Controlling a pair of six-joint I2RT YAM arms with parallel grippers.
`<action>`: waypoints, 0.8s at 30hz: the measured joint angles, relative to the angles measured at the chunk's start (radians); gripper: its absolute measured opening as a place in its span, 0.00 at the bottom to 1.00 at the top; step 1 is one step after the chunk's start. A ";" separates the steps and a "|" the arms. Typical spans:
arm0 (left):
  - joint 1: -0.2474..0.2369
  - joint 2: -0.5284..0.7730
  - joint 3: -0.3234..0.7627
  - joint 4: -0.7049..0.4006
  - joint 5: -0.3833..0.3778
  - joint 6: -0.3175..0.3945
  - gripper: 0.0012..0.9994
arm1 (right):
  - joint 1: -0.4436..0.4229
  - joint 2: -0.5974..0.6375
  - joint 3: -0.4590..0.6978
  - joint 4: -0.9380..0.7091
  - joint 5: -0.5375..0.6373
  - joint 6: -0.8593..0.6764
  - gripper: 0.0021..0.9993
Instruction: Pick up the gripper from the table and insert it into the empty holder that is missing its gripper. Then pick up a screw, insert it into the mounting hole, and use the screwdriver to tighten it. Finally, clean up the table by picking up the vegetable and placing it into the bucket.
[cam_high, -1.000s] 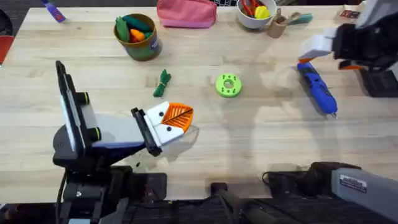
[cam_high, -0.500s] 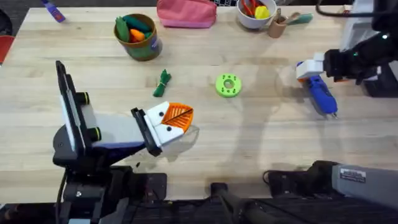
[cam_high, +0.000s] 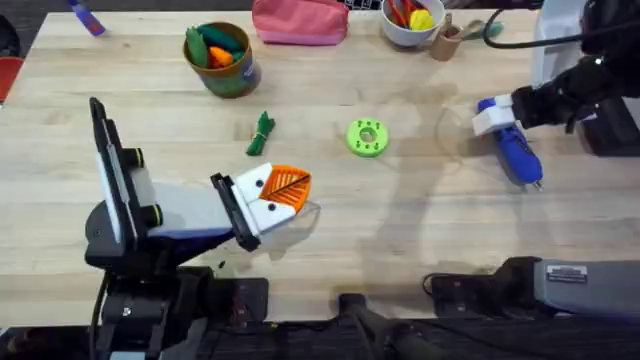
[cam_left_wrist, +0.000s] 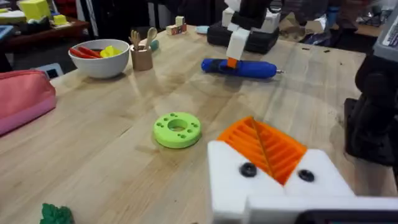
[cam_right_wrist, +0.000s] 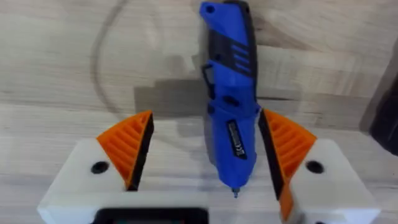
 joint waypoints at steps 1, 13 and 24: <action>0.000 0.000 0.000 0.000 0.000 0.000 0.01 | -0.011 0.006 0.000 0.001 0.000 -0.007 0.97; 0.000 0.000 0.000 0.000 0.000 0.000 0.01 | -0.078 0.050 0.000 0.035 0.003 -0.081 0.96; 0.000 0.000 0.000 0.000 0.000 0.000 0.01 | -0.078 0.095 0.000 0.107 0.003 -0.093 0.95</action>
